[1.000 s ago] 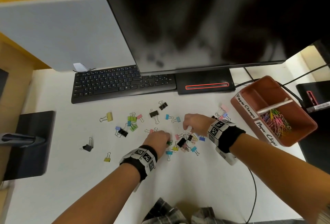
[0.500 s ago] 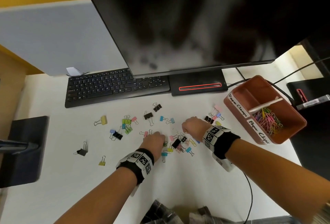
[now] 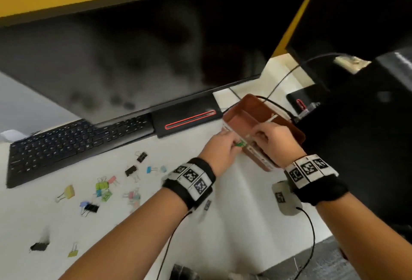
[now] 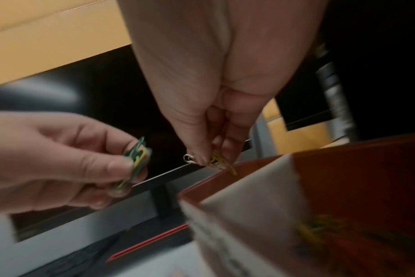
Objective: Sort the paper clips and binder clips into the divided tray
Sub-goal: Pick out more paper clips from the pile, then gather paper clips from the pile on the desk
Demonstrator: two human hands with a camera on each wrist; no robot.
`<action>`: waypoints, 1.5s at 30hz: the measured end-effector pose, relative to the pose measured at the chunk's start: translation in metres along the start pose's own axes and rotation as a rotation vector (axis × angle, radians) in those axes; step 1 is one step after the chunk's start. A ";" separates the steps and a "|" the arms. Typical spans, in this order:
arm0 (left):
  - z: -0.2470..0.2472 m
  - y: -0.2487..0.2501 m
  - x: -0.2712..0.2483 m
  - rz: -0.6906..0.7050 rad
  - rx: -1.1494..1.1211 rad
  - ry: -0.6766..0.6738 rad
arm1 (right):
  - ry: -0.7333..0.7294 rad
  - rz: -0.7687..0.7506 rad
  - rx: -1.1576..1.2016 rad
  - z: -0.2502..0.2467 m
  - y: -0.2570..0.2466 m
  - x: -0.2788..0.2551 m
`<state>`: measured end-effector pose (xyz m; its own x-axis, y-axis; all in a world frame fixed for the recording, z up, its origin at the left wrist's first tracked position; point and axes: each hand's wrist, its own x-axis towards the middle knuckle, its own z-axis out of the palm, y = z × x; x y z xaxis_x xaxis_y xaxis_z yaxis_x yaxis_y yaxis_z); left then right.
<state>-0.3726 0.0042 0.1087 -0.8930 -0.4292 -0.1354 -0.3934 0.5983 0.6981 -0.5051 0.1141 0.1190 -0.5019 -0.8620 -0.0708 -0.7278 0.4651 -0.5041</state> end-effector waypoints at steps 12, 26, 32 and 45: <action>0.032 0.036 0.035 0.024 -0.017 0.105 | -0.080 0.091 0.049 0.008 0.056 0.008; -0.093 -0.229 -0.119 -0.885 0.158 0.252 | -0.524 -0.312 -0.040 0.142 -0.094 0.026; -0.097 -0.252 -0.092 -0.871 0.250 0.018 | -0.652 -0.079 -0.079 0.181 -0.118 0.035; -0.089 -0.257 -0.089 -0.792 0.269 -0.065 | -0.593 -0.004 0.044 0.183 -0.128 0.034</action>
<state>-0.1719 -0.1718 0.0043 -0.3382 -0.7558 -0.5607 -0.9410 0.2809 0.1890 -0.3432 -0.0113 0.0241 -0.1425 -0.8351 -0.5313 -0.7027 0.4634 -0.5399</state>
